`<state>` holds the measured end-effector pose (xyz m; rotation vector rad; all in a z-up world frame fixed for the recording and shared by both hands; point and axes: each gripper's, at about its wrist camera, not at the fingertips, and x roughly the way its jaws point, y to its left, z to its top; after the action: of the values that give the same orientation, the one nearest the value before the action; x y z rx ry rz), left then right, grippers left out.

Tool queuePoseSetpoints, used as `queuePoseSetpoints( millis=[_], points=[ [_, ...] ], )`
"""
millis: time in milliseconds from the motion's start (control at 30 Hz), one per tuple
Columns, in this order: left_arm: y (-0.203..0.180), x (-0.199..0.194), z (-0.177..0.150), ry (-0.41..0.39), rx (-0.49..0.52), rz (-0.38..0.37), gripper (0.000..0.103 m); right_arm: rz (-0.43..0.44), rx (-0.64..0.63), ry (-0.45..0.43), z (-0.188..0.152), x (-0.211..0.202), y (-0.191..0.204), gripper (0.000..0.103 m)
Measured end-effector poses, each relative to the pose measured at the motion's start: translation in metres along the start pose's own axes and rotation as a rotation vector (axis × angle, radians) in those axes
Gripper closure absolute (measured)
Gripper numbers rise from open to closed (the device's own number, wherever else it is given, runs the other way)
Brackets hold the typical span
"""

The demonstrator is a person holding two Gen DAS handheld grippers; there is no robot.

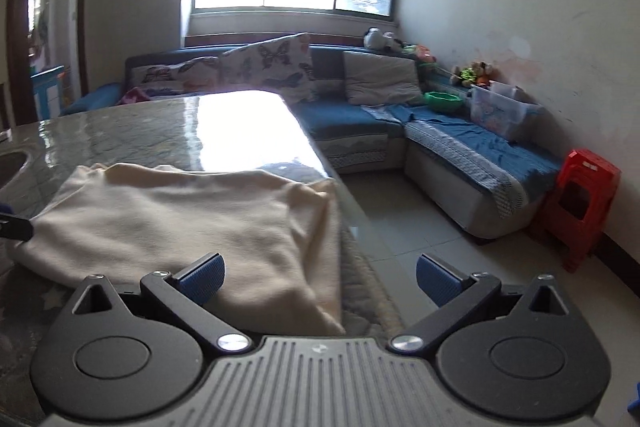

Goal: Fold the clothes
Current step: 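Withdraw both open tools from the folded shirt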

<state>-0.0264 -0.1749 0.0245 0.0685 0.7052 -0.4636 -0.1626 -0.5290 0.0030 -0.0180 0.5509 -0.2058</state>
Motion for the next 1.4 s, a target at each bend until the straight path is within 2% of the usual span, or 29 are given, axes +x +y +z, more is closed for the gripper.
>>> queuePoseSetpoints(
  millis=[67,467,633,1067,1400],
  points=[
    [-0.001,0.001,0.0,0.003,0.004,0.0,0.034,-0.033,0.003,0.011,-0.005,0.003,-0.004,0.0],
    [-0.008,0.007,0.0,0.023,0.018,0.002,0.031,-0.033,0.028,0.035,-0.014,0.003,-0.017,0.0],
    [-0.009,0.004,0.0,0.023,0.018,0.002,0.024,-0.028,0.015,0.013,-0.01,-0.005,-0.015,0.0],
    [-0.018,-0.008,-0.007,0.008,0.033,0.004,0.002,0.096,-0.045,-0.002,-0.005,-0.023,0.02,0.0],
    [-0.027,-0.02,-0.018,-0.011,0.071,0.02,0.0,0.173,-0.099,0.007,-0.013,-0.033,0.051,0.0]
  ],
)
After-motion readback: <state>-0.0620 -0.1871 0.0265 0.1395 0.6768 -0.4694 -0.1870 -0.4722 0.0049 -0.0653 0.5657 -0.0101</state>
